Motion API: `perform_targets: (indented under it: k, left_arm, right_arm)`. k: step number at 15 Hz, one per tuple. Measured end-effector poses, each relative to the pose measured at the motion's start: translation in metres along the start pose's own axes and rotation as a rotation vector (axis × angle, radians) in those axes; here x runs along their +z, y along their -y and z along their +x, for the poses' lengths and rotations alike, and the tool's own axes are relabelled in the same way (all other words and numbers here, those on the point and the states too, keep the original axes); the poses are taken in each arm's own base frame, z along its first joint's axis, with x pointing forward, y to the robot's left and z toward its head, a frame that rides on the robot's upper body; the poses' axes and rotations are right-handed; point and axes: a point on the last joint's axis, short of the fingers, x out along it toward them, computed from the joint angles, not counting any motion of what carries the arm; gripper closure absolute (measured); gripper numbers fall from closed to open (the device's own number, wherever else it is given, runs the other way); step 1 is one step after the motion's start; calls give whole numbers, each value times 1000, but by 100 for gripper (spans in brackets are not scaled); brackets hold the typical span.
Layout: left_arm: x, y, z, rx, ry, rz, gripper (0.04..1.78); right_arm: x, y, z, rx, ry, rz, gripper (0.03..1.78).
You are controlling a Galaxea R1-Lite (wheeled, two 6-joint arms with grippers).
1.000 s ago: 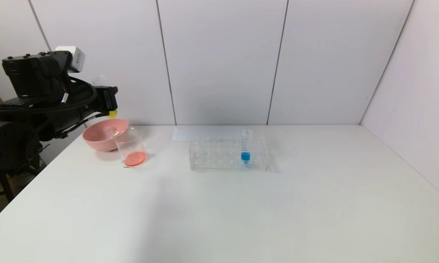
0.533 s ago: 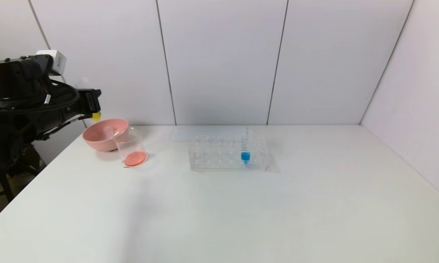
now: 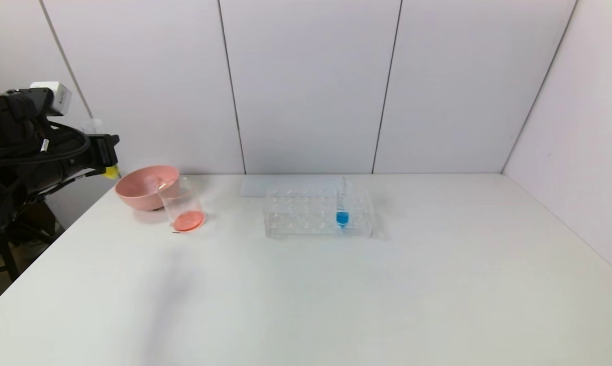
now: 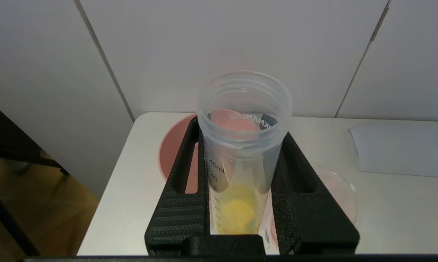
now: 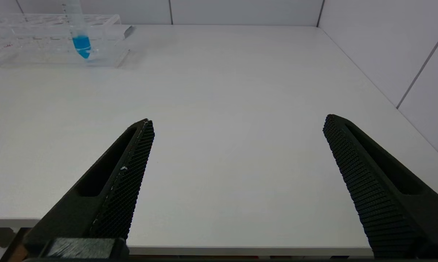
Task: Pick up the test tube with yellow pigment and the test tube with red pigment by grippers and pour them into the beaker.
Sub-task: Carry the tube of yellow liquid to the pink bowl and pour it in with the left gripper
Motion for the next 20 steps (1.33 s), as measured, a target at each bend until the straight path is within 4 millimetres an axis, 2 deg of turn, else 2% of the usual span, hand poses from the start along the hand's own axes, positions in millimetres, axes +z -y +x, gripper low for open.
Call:
perform_targets:
  k: [4,15,20]
  left_arm:
    - [-6,-2,4,-74,-15,15,133]
    - [-27,-2,18,-81,-72,40,133]
    - [-35,-2,24,-132,-93,108,133]
  right_arm:
    - [0,0,0,1,0,0,11]
    - [0,0,0,1,0,0,11]
    - [0,0,0,0,0,0,11]
